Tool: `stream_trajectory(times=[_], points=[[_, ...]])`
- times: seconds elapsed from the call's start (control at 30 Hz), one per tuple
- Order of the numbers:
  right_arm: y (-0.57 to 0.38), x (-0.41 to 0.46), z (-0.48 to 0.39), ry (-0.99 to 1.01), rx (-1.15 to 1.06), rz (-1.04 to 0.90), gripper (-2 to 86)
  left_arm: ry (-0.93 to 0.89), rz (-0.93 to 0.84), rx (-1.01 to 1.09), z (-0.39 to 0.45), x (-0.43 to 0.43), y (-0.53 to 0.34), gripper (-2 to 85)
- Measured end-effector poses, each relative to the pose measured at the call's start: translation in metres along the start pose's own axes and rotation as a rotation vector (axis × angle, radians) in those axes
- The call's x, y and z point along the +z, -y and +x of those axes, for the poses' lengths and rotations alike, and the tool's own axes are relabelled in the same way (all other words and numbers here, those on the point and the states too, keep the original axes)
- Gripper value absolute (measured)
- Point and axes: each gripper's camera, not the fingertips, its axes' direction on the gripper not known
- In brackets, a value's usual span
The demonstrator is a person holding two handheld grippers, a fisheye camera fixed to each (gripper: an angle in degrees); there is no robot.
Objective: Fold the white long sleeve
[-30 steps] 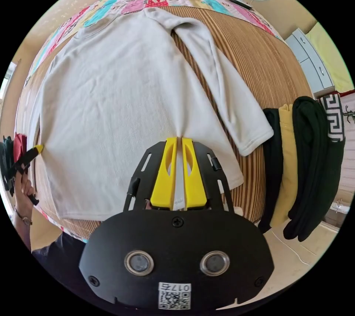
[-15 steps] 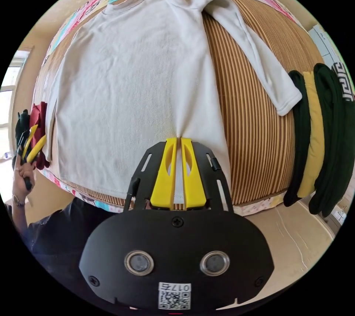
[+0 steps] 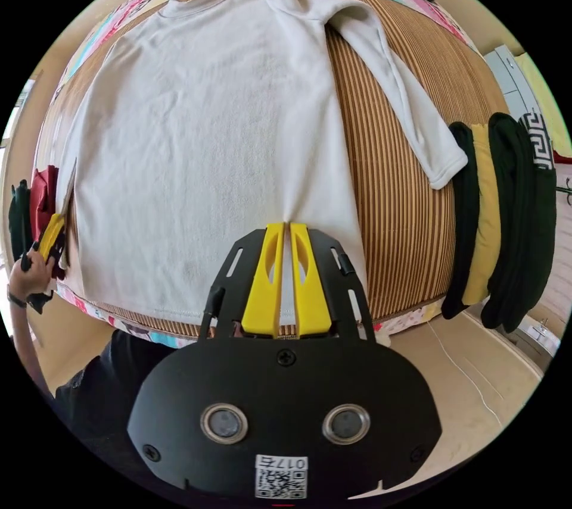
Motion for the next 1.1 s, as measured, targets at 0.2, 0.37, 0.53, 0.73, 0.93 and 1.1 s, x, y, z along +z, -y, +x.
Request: stream_trajectory(times=[0.2, 0.37, 0.53, 0.73, 0.93, 1.1], points=[[0.005, -0.098, -0.032, 0.030, -0.093, 0.265, 1.0, 0.056, -0.107, 0.581, 0.110, -0.020, -0.090, 3.4], [0.034, -0.121, -0.106, 0.180, -0.305, 0.406, 1.6, 0.129, -0.136, 1.121, 0.196, -0.025, -0.192, 3.3], [0.074, -0.082, -0.201, 0.284, -0.480, 0.407, 1.1, 0.310, -0.005, 1.500, 0.245, -0.032, -0.210, 3.5], [0.095, -0.069, -0.280, 0.264, -0.391, 0.363, 0.6, 0.448, 0.151, 1.693, 0.244, -0.011, -0.197, 3.5], [0.098, -0.119, -0.208, 0.516, -0.313, 0.292, 0.5, 0.156, -0.065, 1.879, 0.213, 0.048, -0.289, 3.5], [0.074, -0.165, -0.047, 0.488, -0.046, 0.414, 1.2, 0.247, -0.478, 1.963, 0.114, 0.215, -0.405, 4.6]])
